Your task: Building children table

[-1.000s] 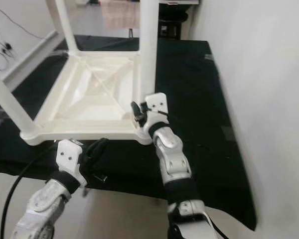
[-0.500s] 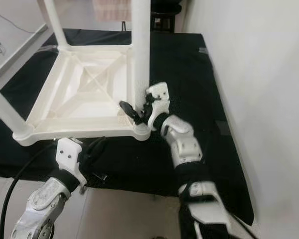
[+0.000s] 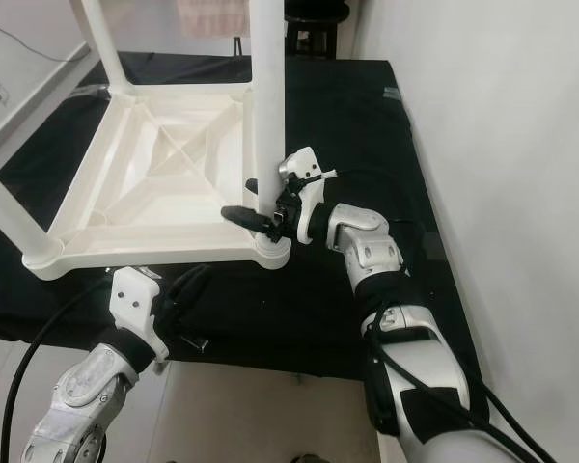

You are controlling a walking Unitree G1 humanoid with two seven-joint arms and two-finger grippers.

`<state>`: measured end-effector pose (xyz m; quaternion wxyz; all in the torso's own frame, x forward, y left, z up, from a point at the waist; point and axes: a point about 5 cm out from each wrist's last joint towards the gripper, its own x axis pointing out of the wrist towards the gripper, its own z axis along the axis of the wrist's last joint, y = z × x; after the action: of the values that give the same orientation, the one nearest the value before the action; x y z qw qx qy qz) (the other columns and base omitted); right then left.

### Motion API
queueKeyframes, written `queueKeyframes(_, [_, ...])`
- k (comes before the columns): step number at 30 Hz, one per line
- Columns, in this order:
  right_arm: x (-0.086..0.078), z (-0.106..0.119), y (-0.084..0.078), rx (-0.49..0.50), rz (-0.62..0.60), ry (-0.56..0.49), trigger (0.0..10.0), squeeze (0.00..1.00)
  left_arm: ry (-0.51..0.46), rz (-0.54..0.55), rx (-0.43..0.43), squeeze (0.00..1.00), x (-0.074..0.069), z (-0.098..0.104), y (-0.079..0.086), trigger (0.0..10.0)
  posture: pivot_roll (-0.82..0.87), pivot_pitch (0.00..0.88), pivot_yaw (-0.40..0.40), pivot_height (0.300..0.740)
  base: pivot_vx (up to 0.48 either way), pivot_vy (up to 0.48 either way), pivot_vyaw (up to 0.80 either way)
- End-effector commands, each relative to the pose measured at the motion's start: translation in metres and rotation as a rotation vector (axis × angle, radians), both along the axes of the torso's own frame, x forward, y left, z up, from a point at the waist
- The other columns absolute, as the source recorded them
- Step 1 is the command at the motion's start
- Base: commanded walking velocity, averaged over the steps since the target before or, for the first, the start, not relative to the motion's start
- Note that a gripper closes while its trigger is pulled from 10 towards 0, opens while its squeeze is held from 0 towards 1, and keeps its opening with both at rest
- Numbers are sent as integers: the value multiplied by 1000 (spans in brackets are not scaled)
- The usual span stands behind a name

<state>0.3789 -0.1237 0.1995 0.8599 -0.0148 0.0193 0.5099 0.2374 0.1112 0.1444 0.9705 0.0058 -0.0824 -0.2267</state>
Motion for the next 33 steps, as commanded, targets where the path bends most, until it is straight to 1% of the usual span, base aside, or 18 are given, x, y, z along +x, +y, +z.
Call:
queueKeyframes(1, [-2, -3, 6, 0, 57, 9, 0, 0, 29, 5, 4, 0, -1, -6, 1, 10000, 99, 101, -21, 740, 0, 0, 0])
queueKeyframes(10, [-2, -6, -5, 11, 26, -3, 0, 0, 29, 4, 3, 0, -1, -5, 1, 10000, 92, 104, -19, 740, 0, 0, 0])
queueKeyframes(12, [-2, -10, -13, 11, -31, -12, 0, 0, 29, 4, 3, 0, -1, -5, 1, 10000, 89, 105, -16, 740, 0, 0, 0])
queueKeyframes(13, [-2, -15, -18, 2, -113, -7, 0, 0, 29, 4, 3, 0, -1, -5, 1, 10000, 89, 105, -16, 740, 0, 0, 0])
queueKeyframes(14, [-2, -15, -18, 2, -113, -7, 0, 0, 29, 4, 3, 0, -1, -5, 1, 10000, 89, 105, -16, 740, 0, 0, 0])
queueKeyframes(15, [-2, -27, -25, -36, -279, -8, 0, 0, 30, 4, 2, 0, -2, -5, 1, 10000, 86, 106, -21, 740, 0, 0, 0])
queueKeyframes(16, [-2, -32, -27, -56, -348, -14, 0, 0, 30, 4, 2, 0, -2, -5, 2, 10000, 86, 106, -21, 740, 0, 0, 0])
queueKeyframes(17, [-2, -32, -27, -56, -348, -14, 0, 0, 30, 4, 2, 0, -2, -5, 2, 10000, 86, 106, -21, 740, 0, 0, 0])
queueKeyframes(20, [-16, -63, -28, 23, -895, 69, 0, 0, 29, 6, 3, 0, -2, -5, 3, 10000, 74, 111, -14, 740, 0, 0, 0])
queueKeyframes(21, [-16, -63, -28, 23, -895, 69, 0, 0, 29, 6, 3, 0, -2, -5, 3, 10000, 74, 111, -14, 740, 0, 0, 0])
queueKeyframes(23, [-32, -61, 2, -9, -814, 1, 0, 0, 32, 4, 7, 0, -2, -6, 4, 10000, 64, 92, -1, 740, 0, 0, 0])
queueKeyframes(24, [-32, -61, 2, -9, -814, 1, 0, 0, 32, 4, 7, 0, -2, -6, 4, 10000, 64, 92, -1, 740, 0, 0, 0])
queueKeyframes(25, [-33, -59, 13, -19, -729, -18, 0, 0, 34, 4, 7, 0, -2, -6, 4, 10000, 65, 91, -2, 740, 0, 0, 0])
queueKeyframes(29, [-28, -60, 16, -44, -695, -25, 0, 0, 37, -11, 9, 0, -1, -7, 2, 10000, 68, 91, -5, 740, 0, 0, 0])
queueKeyframes(30, [-24, -58, 17, -42, -700, -32, 4314, 0, 33, -5, 10, 0, -1, -7, 2, 10000, 82, 88, -21, 740, 0, 0, 0])
queueKeyframes(31, [-24, -58, 17, -42, -700, -32, 4314, 0, 33, -5, 10, 0, -1, -7, 2, 10000, 82, 88, -21, 740, 0, 0, 0])
queueKeyframes(32, [-21, -54, 17, -31, -686, -48, 10000, 0, 31, 3, 11, 0, -1, -7, 2, 10000, 86, 89, -23, 740, 0, 0, 0])
queueKeyframes(33, [-20, -51, 19, -22, -676, -58, 10000, 0, 29, 10, 11, 0, 0, -7, 3, 10000, 86, 89, -23, 740, 0, 0, 0])
